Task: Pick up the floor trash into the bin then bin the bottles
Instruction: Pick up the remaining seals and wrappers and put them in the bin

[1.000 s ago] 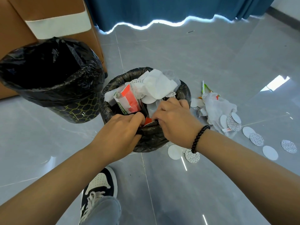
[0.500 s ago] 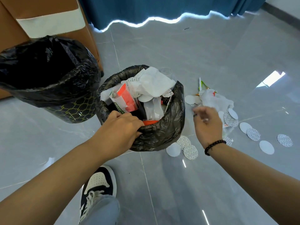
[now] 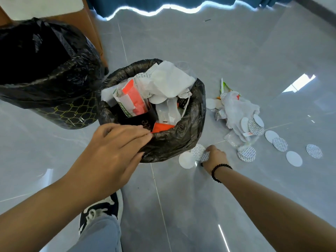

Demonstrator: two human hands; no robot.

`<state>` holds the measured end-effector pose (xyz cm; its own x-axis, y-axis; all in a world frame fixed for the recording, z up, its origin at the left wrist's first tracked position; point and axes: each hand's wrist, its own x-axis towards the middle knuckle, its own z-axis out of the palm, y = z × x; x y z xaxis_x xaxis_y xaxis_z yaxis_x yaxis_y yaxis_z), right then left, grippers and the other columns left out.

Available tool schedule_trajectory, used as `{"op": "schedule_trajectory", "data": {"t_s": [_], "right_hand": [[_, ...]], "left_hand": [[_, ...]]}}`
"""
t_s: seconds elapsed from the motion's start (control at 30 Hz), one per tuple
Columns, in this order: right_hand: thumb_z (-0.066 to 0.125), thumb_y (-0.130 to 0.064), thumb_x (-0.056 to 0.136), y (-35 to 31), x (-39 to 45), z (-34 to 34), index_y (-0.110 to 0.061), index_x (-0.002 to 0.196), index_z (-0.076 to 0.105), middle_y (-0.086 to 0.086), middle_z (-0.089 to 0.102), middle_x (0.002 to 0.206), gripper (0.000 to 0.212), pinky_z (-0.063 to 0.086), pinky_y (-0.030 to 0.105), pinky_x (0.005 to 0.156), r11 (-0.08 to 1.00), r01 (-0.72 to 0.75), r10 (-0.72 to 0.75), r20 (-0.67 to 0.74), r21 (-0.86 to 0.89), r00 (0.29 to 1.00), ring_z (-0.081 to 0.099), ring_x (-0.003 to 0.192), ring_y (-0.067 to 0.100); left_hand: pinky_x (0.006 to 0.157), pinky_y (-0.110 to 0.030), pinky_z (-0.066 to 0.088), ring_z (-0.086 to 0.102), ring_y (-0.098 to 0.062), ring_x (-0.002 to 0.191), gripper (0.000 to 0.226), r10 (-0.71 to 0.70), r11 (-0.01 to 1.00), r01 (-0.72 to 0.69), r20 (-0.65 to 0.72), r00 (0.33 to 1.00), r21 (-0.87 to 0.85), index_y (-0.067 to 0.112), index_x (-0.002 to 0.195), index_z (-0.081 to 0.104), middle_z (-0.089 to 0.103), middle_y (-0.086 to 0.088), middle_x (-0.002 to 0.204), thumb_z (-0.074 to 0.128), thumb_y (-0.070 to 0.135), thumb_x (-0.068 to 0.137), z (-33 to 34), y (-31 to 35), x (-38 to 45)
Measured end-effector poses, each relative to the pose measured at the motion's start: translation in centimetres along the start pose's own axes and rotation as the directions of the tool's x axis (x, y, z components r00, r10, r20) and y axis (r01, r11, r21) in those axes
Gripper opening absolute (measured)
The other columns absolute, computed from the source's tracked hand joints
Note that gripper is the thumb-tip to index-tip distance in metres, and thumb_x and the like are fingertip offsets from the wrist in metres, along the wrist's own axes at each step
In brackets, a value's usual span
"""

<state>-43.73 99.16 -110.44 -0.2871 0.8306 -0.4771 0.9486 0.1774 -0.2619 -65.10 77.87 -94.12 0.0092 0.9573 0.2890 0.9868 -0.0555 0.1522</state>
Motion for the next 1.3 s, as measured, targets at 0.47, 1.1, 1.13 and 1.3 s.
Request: {"op": "schedule_trajectory", "data": {"t_s": [0.47, 1.1, 1.13, 1.3], "right_hand": [[0.071, -0.009, 0.078, -1.1, 0.3, -0.7, -0.016, 0.129, 0.051, 0.009, 0.061, 0.119, 0.055, 0.039, 0.018, 0.079, 0.896, 0.005, 0.006, -0.024, 0.444, 1.000, 0.058, 0.101, 0.020], [0.075, -0.012, 0.078, 1.9, -2.3, -0.6, -0.019, 0.089, 0.060, 0.002, 0.063, 0.094, 0.020, 0.044, 0.020, 0.060, 0.777, 0.088, -0.040, -0.091, 0.623, 0.995, 0.058, 0.081, 0.018], [0.075, -0.013, 0.078, 1.5, -2.3, -0.7, -0.019, 0.095, 0.060, 0.002, 0.061, 0.097, 0.024, 0.045, 0.021, 0.063, 0.769, 0.088, -0.054, -0.073, 0.633, 0.996, 0.058, 0.085, 0.019], [0.076, -0.019, 0.076, -0.7, -2.7, 0.8, -0.023, 0.123, 0.051, 0.005, 0.057, 0.105, 0.053, 0.040, 0.020, 0.074, 0.919, 0.087, -0.136, 0.101, 0.385, 0.986, 0.053, 0.089, 0.016]], "left_hand": [[0.100, -0.050, 0.042, 0.048, -0.019, 0.130, 0.046, -0.062, 0.998, 0.062, 0.014, 0.998, 0.003, 0.008, 0.130, 0.058, 0.057, -0.005, 0.134, 0.047, 0.017, 0.087, 1.3, 1.0, -0.7], [0.100, -0.044, 0.042, 0.047, -0.022, 0.129, 0.046, -0.080, 0.996, 0.079, -0.034, 0.996, -0.034, 0.006, 0.129, 0.059, 0.058, -0.008, 0.131, 0.050, 0.014, 0.085, 1.9, 1.2, -0.7], [0.100, -0.045, 0.043, 0.048, -0.022, 0.129, 0.047, -0.082, 0.996, 0.081, -0.029, 0.996, -0.034, 0.006, 0.130, 0.058, 0.058, -0.008, 0.132, 0.049, 0.015, 0.085, 2.0, 1.2, -0.7], [0.099, -0.045, 0.043, 0.048, -0.023, 0.129, 0.046, -0.089, 0.996, 0.088, -0.033, 0.995, -0.032, 0.005, 0.129, 0.058, 0.058, -0.008, 0.131, 0.049, 0.015, 0.085, 2.0, 1.3, -0.8]]}}
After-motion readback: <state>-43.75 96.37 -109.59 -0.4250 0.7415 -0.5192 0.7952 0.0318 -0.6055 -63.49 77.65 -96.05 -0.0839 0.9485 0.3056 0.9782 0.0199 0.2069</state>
